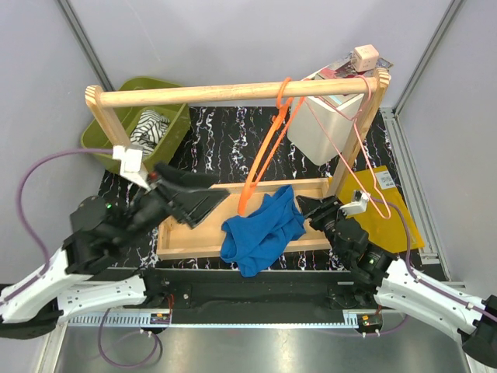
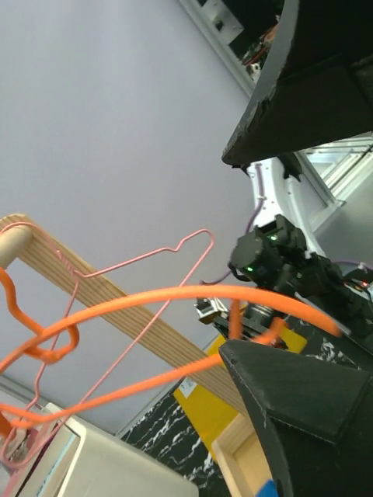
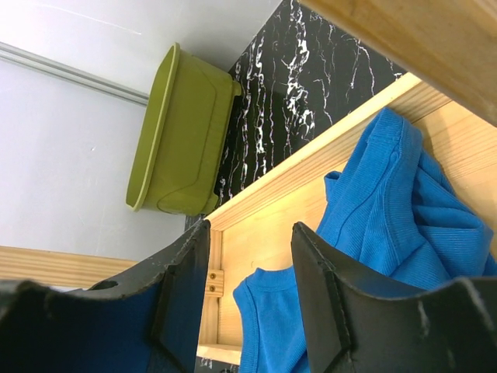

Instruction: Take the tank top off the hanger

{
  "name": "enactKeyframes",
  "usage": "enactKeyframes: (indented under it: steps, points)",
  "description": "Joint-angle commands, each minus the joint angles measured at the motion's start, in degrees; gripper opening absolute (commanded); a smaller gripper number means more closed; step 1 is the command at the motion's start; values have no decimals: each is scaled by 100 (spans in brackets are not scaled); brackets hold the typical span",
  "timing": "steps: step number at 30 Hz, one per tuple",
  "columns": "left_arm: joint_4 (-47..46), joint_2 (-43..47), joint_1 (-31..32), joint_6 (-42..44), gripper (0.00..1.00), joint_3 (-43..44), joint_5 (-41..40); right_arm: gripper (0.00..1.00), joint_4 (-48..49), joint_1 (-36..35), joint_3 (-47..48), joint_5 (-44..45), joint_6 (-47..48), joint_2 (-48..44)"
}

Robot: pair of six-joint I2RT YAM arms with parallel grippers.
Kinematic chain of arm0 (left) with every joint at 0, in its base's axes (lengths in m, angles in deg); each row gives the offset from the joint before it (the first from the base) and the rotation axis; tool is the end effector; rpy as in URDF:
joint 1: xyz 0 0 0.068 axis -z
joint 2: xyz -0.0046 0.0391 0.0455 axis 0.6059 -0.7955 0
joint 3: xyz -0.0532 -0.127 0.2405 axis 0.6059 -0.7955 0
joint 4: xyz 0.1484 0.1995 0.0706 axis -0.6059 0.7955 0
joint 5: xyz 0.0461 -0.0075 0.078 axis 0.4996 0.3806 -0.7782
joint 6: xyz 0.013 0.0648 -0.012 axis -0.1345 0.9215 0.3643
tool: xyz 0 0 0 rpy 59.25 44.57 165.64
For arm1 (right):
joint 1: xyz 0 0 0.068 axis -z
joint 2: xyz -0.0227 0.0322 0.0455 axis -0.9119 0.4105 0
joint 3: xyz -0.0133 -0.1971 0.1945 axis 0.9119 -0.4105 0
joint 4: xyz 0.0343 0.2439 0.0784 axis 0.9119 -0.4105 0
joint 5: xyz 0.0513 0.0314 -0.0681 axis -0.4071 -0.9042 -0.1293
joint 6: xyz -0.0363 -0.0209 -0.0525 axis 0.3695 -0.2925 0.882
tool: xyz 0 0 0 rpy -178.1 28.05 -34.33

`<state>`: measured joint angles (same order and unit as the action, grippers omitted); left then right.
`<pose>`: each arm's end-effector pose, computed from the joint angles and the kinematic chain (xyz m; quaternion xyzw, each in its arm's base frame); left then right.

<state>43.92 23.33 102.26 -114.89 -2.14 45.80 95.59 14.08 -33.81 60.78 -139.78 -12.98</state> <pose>0.0643 -0.1184 0.4747 0.0675 0.5981 -0.6066 0.5194 0.1238 0.1090 0.2345 0.2549 0.7012 0.4084 0.5259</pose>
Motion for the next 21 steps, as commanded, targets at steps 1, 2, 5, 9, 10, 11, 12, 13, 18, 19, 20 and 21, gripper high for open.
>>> enactKeyframes:
  steps: [1, 2, 5, 9, 10, 11, 12, 13, 18, 19, 20, 21]
  points:
    - [1240, 837, 25, 566, 99, -564, -73, 54, -7, 18, 30, 236, 203, 6]
    - [1460, 1039, 25, 575, 99, -669, -230, 55, -8, 18, 21, 245, 238, 6]
    - [2225, 1944, 25, 409, 99, -1038, -995, 55, 1, 18, 21, 306, 274, 23]
    - [2507, 2772, 25, 58, 99, -1705, -1165, 56, 1, 9, 30, 386, 300, 111]
    - [2534, 2799, 25, 13, 99, -1812, -1103, 56, 1, 18, 47, 395, 309, 120]
    - [2543, 2755, 25, -22, 99, -1909, -1033, 56, 1, 9, 56, 403, 326, 146]
    - [2552, 2685, 25, -83, 99, -2101, -910, 56, 19, 18, 56, 412, 318, 172]
    - [2543, 2450, 25, -128, 99, -2190, -857, 56, 19, 9, 56, 412, 318, 164]
    - [2446, 1254, 25, -215, 99, -2629, -838, 56, 19, 9, 30, 386, 309, 138]
    - [2420, 1043, 25, -294, 99, -2682, -865, 56, 1, 18, 30, 386, 309, 120]
    - [2376, 571, 25, -373, 99, -2735, -917, 56, 1, 18, 30, 395, 309, 76]
    - [2228, 375, 25, -539, 99, -2840, -935, 56, -34, 18, 39, 386, 300, 59]
